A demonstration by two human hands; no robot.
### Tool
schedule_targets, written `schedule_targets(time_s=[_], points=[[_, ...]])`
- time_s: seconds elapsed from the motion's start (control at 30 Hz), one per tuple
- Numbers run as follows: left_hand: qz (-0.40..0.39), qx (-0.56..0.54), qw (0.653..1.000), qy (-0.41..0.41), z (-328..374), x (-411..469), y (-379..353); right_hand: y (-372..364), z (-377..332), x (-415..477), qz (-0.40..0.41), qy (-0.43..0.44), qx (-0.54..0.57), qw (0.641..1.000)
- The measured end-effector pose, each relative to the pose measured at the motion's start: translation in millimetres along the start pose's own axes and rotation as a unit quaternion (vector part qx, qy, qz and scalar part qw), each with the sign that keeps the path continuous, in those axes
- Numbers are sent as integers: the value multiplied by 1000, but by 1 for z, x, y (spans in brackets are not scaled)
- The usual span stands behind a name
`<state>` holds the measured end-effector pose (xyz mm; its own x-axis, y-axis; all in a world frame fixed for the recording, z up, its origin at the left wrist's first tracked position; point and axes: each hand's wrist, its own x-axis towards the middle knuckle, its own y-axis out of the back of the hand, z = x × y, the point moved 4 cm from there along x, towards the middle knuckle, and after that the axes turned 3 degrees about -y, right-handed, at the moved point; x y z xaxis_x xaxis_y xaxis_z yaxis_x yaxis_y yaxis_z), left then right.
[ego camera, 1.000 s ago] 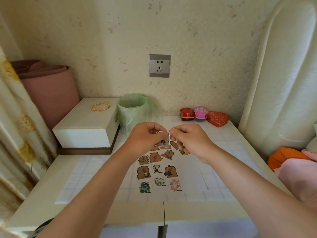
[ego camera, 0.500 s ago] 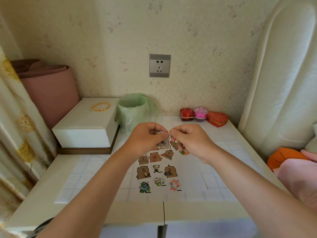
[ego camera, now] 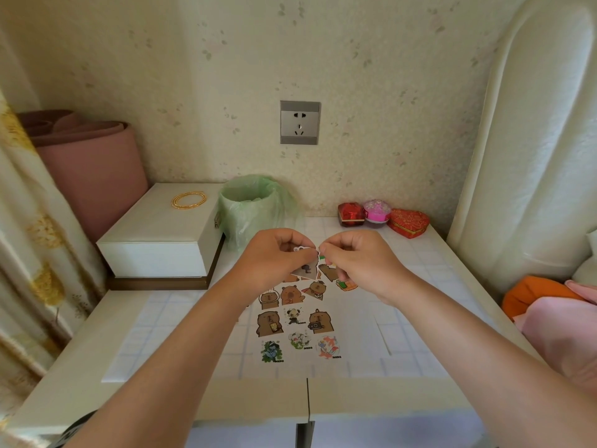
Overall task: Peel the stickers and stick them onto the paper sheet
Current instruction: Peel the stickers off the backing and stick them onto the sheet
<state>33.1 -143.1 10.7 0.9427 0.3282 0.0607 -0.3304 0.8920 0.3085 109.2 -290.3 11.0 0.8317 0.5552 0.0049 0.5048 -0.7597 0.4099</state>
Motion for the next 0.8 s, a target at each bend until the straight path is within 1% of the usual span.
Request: schedule_targets(time_s=[0.13, 0.3, 0.5, 0.63, 0.8], points=[[-5, -7, 1000, 0, 2, -2, -1, -2, 0, 0, -9, -2, 0, 1000], [-3, -7, 1000, -2, 2, -1, 3, -1, -2, 0, -19, 7, 45, 999], [-9, 1, 1000, -8, 6, -3, 5, -3, -5, -1, -3, 17, -3, 1000], [-6, 5, 1000, -11, 6, -4, 8, -6, -12, -4, -7, 53, -24, 998], [-10, 13, 1000, -16, 4, -5, 13, -12, -16, -5, -13, 62, -28, 998]])
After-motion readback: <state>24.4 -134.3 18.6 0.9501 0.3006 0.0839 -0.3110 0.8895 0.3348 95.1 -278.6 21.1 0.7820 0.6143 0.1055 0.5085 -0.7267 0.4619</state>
